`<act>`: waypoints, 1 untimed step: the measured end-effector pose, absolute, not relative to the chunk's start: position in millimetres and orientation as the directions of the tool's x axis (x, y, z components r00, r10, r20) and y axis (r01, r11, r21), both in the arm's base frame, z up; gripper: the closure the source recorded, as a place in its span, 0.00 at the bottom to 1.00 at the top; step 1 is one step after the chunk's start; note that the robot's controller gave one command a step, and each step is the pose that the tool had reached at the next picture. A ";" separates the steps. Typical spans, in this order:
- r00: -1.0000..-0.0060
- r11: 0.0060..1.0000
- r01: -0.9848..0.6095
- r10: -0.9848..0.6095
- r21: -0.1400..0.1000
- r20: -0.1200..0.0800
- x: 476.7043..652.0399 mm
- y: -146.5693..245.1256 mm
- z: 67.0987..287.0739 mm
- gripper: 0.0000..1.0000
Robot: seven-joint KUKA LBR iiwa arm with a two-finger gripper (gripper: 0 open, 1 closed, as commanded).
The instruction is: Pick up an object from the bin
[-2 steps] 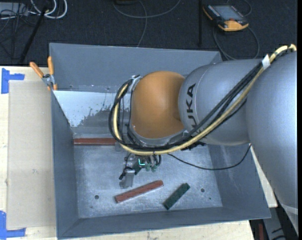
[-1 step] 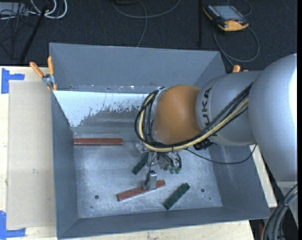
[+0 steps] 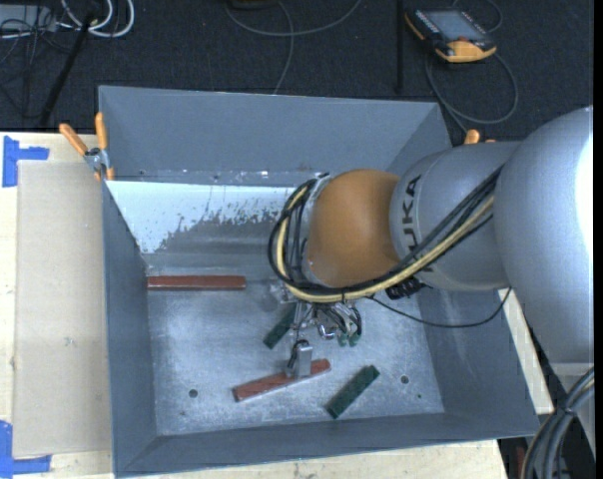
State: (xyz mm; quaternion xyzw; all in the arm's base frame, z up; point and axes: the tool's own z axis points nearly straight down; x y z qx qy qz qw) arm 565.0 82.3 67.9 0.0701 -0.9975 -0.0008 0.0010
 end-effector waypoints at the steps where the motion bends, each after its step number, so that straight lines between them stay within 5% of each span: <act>1: -0.991 0.991 -0.135 -0.135 0.001 0.001 565.3 82.7 68.2 0.00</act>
Offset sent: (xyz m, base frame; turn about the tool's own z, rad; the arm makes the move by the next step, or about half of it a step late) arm 0.0000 0.0000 0.0000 0.0000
